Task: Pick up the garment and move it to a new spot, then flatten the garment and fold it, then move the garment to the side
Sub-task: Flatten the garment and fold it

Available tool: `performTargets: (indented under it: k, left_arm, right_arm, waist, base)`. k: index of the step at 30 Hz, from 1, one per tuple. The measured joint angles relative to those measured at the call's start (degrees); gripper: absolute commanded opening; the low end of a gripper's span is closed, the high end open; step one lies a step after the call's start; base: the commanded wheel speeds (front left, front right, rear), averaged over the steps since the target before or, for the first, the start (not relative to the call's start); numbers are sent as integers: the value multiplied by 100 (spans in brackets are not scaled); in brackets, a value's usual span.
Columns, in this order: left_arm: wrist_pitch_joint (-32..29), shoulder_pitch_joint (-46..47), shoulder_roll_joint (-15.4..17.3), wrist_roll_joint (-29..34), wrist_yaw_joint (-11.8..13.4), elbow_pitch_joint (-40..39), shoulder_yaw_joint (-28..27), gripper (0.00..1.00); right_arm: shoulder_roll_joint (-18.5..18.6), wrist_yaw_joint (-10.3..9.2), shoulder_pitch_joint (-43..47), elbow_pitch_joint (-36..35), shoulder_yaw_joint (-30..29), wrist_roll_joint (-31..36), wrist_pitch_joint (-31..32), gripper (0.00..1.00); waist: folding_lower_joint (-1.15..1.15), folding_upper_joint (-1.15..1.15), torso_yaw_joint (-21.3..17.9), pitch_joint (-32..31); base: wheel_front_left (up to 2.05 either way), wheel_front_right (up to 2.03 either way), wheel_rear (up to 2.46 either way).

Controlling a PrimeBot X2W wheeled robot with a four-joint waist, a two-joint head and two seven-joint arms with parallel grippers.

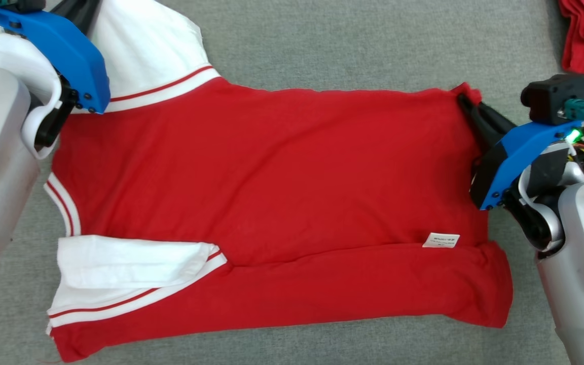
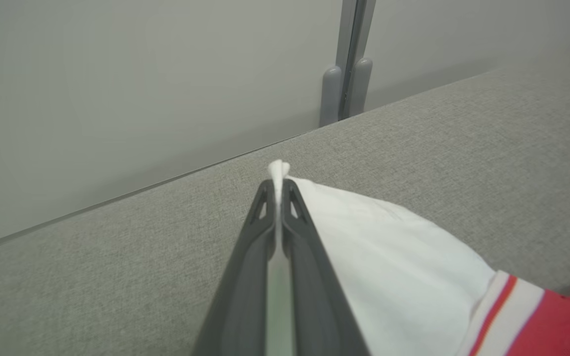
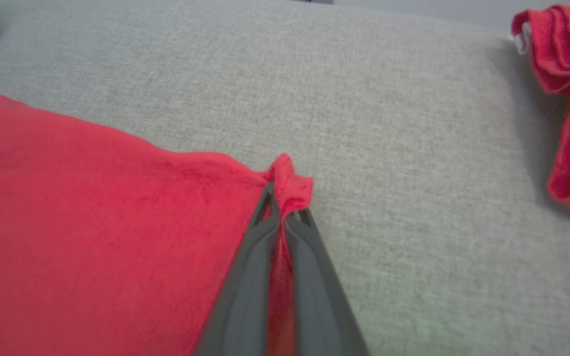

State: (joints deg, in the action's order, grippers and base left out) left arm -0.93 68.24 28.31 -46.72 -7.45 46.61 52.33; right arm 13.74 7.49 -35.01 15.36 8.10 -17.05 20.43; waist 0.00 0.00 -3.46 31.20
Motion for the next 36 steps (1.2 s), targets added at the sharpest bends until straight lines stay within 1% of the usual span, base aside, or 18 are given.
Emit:
performTargets:
  k: [9,16,20,27,32,36]
  left_arm:
    - [638,-158,-114,-189,0,-113,92,0]
    - [1057,-701,-125,-313,1,-388,154,0]
    - [1223,-1145,-48,-339,55,-659,189,0]
    - [1415,-2081,175,-445,370,-1358,200,0]
    - [1485,-2725,316,-527,654,-1870,177,0]
    - [1526,-3134,353,-578,903,-2295,92,0]
  right_arm:
    - [34,0,49,280,-203,237,-888,0]
    - [35,0,432,500,-255,236,-1328,0]
    - [43,0,755,561,-277,227,-1570,0]
    - [35,0,1220,671,-286,230,-1960,0]
    - [20,0,1413,755,-253,221,-2253,0]
    - [5,0,1548,836,-234,250,-2503,0]
  waist:
    - [0,0,256,-482]
    - [0,0,442,-979]
    - [0,0,525,-1210]
    - [0,0,627,-1447]
    - [0,0,698,-1557]
    - [0,0,750,-1625]
  base:
    - [0,0,0]
    - [0,0,0]
    - [0,0,0]
    - [0,0,0]
    - [0,0,0]
    - [0,0,0]
